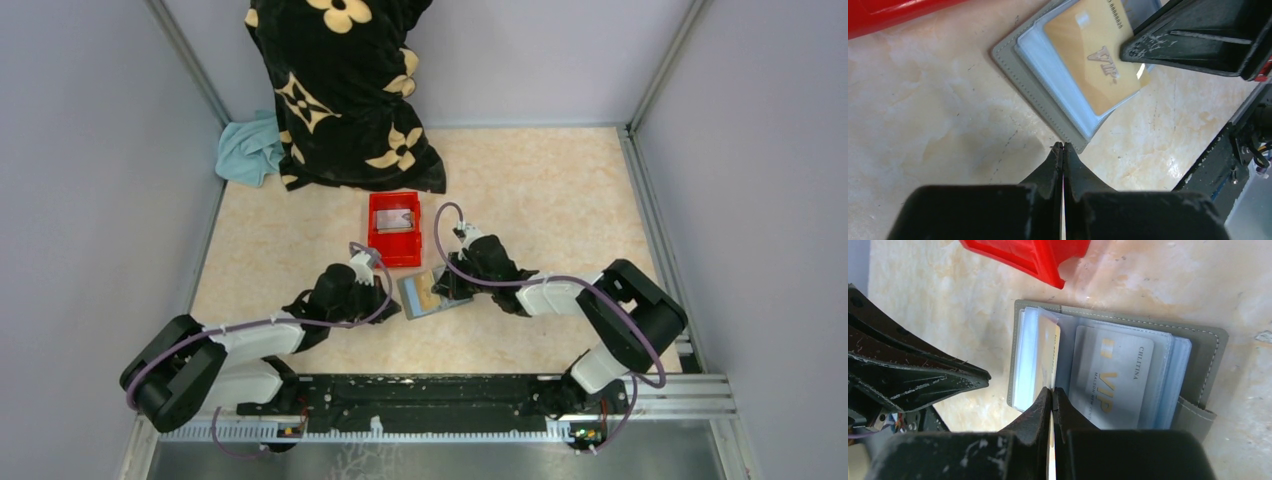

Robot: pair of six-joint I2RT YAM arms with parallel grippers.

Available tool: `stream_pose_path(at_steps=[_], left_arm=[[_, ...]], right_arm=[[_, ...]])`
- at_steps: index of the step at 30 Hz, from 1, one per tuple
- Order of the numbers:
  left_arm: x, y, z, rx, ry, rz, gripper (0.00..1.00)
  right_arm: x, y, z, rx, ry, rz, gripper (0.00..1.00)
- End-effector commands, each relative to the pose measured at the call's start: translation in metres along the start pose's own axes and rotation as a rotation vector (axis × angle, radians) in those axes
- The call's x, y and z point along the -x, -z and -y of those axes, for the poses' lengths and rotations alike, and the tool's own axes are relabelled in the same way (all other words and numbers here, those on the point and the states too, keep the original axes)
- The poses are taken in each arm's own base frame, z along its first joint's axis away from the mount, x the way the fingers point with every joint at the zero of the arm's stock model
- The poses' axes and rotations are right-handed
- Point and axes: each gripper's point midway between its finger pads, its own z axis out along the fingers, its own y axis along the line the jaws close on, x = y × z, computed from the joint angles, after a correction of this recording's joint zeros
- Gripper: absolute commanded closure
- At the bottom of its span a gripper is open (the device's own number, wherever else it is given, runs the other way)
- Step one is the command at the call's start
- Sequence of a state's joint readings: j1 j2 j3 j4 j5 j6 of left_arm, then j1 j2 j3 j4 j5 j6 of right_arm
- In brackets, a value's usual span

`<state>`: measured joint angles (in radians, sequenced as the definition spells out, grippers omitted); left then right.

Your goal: Take the credit cards out of the card holder

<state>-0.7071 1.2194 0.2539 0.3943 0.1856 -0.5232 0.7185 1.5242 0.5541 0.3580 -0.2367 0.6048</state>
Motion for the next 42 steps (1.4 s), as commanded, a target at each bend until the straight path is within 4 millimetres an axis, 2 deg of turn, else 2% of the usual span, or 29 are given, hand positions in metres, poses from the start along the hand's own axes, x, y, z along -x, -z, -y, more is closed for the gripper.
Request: stream_pose_path(at_steps=[1, 4, 9, 13, 20, 21, 24, 30, 36, 42], left_arm=[[0.019, 0.004, 0.024, -0.084, -0.018, 0.035, 1.00], [0.023, 0.002, 0.027, -0.099, -0.029, 0.047, 1.00], [0.016, -0.009, 0.027, -0.129, -0.019, 0.036, 1.00], [0.005, -0.019, 0.023, -0.133, 0.002, 0.003, 1.00], [0.005, -0.029, 0.018, -0.114, 0.007, 0.000, 1.00], [0.005, -0.030, 0.017, -0.110, 0.005, -0.001, 1.00], [0.003, -0.032, 0.013, -0.095, 0.007, -0.011, 1.00], [-0.010, -0.032, 0.004, -0.072, 0.015, -0.036, 1.00], [-0.019, -0.034, 0.000, -0.065, 0.033, -0.059, 1.00], [-0.021, -0.035, 0.000, -0.069, 0.034, -0.065, 1.00]], right_arm=[[0.003, -0.003, -0.013, 0.086, -0.010, 0.025, 1.00], [-0.006, -0.005, -0.009, 0.081, -0.026, 0.012, 1.00], [-0.015, -0.010, -0.020, 0.110, -0.030, 0.001, 1.00], [-0.019, -0.011, -0.019, 0.108, -0.038, -0.002, 1.00], [-0.022, -0.012, -0.016, 0.100, -0.031, -0.012, 1.00], [-0.022, -0.013, -0.015, 0.098, -0.029, -0.014, 0.98], [-0.021, -0.013, -0.015, 0.092, -0.027, -0.008, 0.86], [-0.011, -0.007, -0.017, 0.104, -0.017, 0.027, 0.76], [0.001, -0.001, -0.028, 0.166, -0.014, 0.071, 0.75], [0.002, 0.001, -0.032, 0.185, -0.014, 0.075, 0.78]])
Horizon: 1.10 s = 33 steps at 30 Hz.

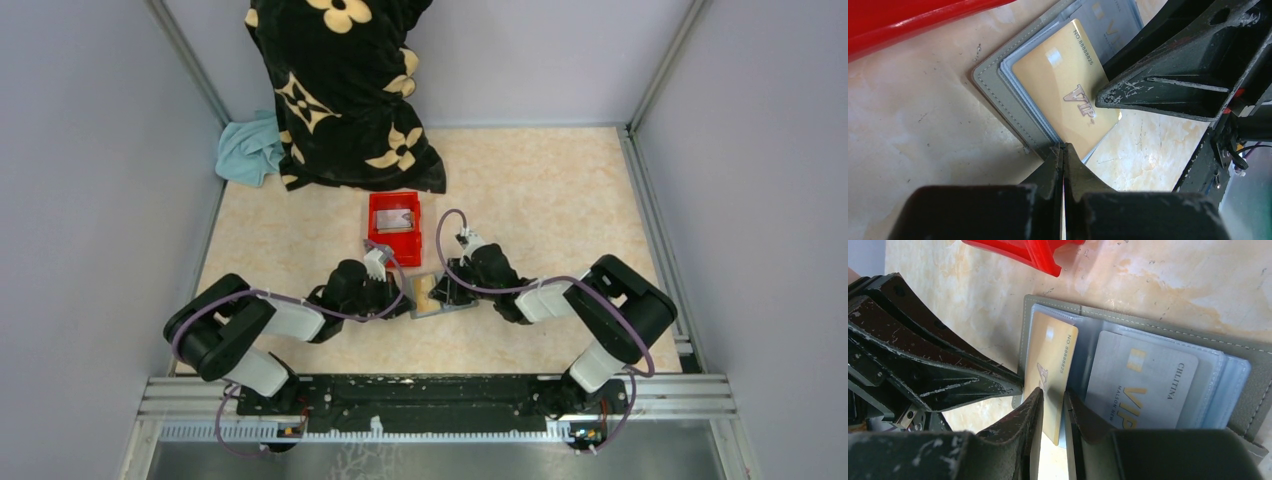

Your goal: Take the credit cards out of the card holder

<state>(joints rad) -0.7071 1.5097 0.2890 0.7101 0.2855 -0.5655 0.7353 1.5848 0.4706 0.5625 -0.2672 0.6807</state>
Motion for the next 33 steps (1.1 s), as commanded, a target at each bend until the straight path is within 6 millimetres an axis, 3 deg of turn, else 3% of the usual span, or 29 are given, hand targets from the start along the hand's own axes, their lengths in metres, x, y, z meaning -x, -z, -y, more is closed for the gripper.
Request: stream_pose_path(at_steps=[1, 7, 13, 20, 26, 33], left_arm=[[-0.020, 0.001, -0.014, 0.049, 0.010, -0.060, 1.00], [-0.021, 0.001, -0.015, 0.049, 0.012, -0.061, 1.00], [-0.020, 0.001, -0.013, 0.044, 0.010, -0.057, 1.00], [-0.021, 0.001, -0.013, 0.041, 0.011, -0.060, 1.00], [-0.023, 0.000, -0.014, 0.037, 0.015, -0.069, 1.00], [-0.025, -0.002, -0.013, 0.028, 0.021, -0.072, 1.00]], right_arm=[[0.017, 0.007, -0.031, 0.121, 0.040, 0.053, 0.78], [0.024, 0.014, -0.034, 0.108, 0.046, 0.073, 0.78], [0.026, 0.016, -0.031, 0.077, 0.066, 0.067, 0.69], [0.024, 0.014, -0.035, 0.105, 0.057, 0.058, 0.69], [0.026, 0.014, -0.050, 0.178, 0.038, 0.064, 0.73], [0.011, -0.005, -0.053, 0.191, 0.039, 0.005, 0.73]])
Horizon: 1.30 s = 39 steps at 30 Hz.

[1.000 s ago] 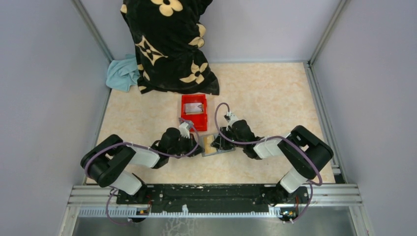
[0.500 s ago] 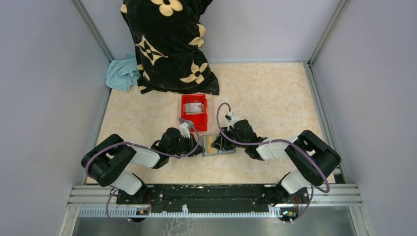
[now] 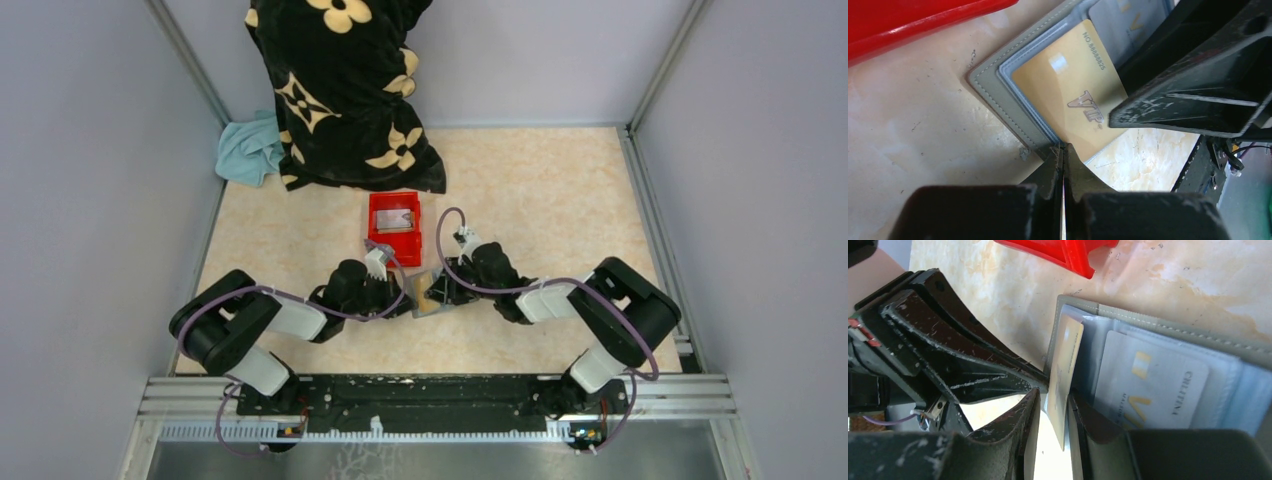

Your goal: Take the credit cards out of the card holder

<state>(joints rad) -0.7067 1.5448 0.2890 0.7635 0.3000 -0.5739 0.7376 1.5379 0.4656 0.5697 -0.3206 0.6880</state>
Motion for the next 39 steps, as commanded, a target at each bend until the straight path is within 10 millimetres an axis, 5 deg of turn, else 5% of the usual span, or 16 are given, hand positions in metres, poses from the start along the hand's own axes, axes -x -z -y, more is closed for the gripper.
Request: stream_pose_path(at_steps=[1, 11, 39], left_arm=[[-0.025, 0.003, -0.015, 0.050, 0.018, -0.077, 1.00], [-0.025, 0.005, -0.017, 0.063, 0.014, -0.074, 1.00], [-0.027, 0.005, -0.018, 0.068, 0.023, -0.073, 1.00]], right_arm=[[0.004, -0.018, -0.032, 0.110, 0.031, -0.004, 0.73], [-0.007, -0.027, -0.022, 0.069, 0.032, -0.045, 0.71], [0.034, 0.024, 0.019, -0.092, 0.057, 0.041, 0.69]])
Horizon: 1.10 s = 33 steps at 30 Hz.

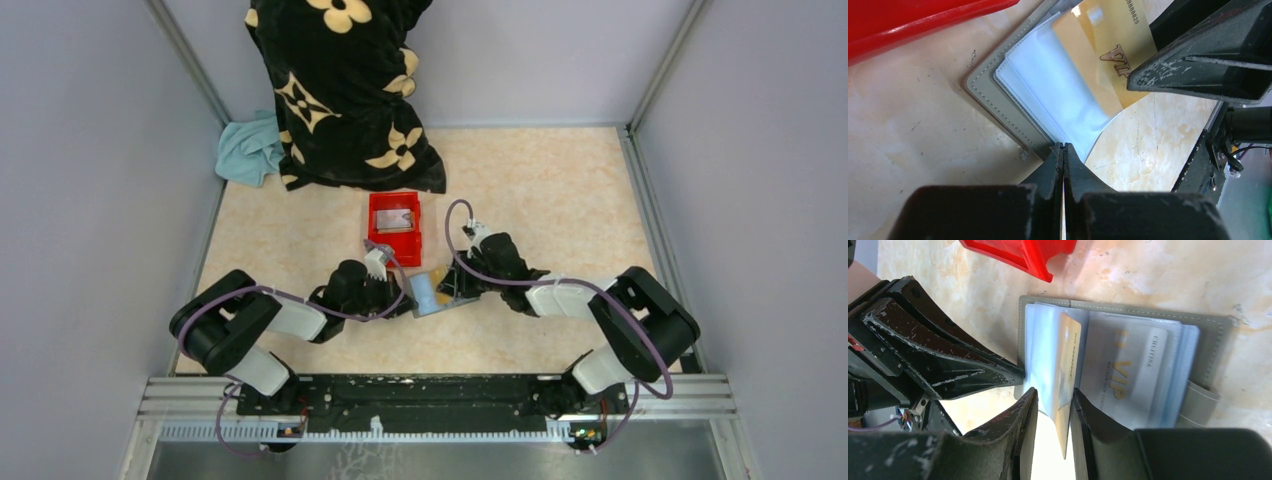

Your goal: Take the credit cards out of the card holder

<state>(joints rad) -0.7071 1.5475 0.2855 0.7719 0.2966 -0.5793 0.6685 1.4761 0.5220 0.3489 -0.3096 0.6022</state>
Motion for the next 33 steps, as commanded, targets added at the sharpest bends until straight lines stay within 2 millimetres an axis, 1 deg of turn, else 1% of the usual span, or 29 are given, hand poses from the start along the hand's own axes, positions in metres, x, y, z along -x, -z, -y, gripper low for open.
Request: stream_pose_path(at_steps=[1, 3, 6, 8, 9, 10, 14, 16, 18, 21, 22, 23, 24, 28, 31, 33], left_arm=[[-0.026, 0.005, -0.018, 0.067, 0.019, -0.077, 1.00], [-0.026, 0.005, -0.018, 0.066, 0.019, -0.077, 1.00], [-0.026, 0.005, -0.017, 0.063, 0.018, -0.075, 1.00], [-0.025, 0.006, -0.016, 0.062, 0.018, -0.074, 1.00], [-0.025, 0.006, -0.016, 0.061, 0.016, -0.073, 1.00], [-0.024, 0.007, -0.016, 0.061, 0.015, -0.073, 1.00], [-0.022, 0.008, -0.013, 0.057, 0.011, -0.070, 1.00], [-0.020, 0.009, -0.011, 0.052, 0.009, -0.067, 0.97], [-0.018, 0.010, -0.009, 0.048, 0.006, -0.065, 0.93], [-0.015, 0.012, -0.006, 0.041, -0.001, -0.060, 0.82], [-0.014, 0.013, -0.005, 0.039, -0.003, -0.061, 0.78], [-0.013, 0.013, -0.003, 0.033, -0.008, -0.059, 0.71], [-0.011, 0.014, -0.001, 0.027, -0.014, -0.058, 0.67], [-0.004, 0.018, 0.009, -0.005, -0.038, -0.053, 0.57], [0.004, 0.025, 0.021, -0.043, -0.076, -0.035, 0.52], [0.012, 0.031, 0.033, -0.084, -0.113, -0.012, 0.46]], right_arm=[[0.019, 0.011, -0.001, 0.010, 0.035, 0.069, 0.70], [0.019, 0.012, 0.002, -0.002, 0.039, 0.068, 0.72], [0.016, 0.012, 0.009, -0.034, 0.041, 0.061, 0.79], [0.014, 0.013, 0.014, -0.062, 0.043, 0.060, 0.89], [0.015, 0.014, 0.016, -0.074, 0.046, 0.064, 0.98], [0.014, 0.015, 0.018, -0.082, 0.048, 0.064, 1.00], [0.016, 0.020, 0.019, -0.098, 0.055, 0.072, 1.00], [0.019, 0.023, 0.021, -0.117, 0.057, 0.083, 1.00], [0.022, 0.028, 0.022, -0.134, 0.066, 0.097, 1.00], [0.029, 0.036, 0.019, -0.137, 0.081, 0.117, 1.00], [0.031, 0.039, 0.018, -0.134, 0.085, 0.124, 1.00], [0.033, 0.041, 0.016, -0.129, 0.092, 0.130, 1.00], [0.035, 0.044, 0.014, -0.125, 0.100, 0.137, 1.00], [0.040, 0.056, 0.006, -0.106, 0.136, 0.150, 1.00], [0.037, 0.062, -0.005, -0.057, 0.175, 0.128, 1.00], [0.028, 0.065, -0.019, 0.025, 0.202, 0.088, 1.00]])
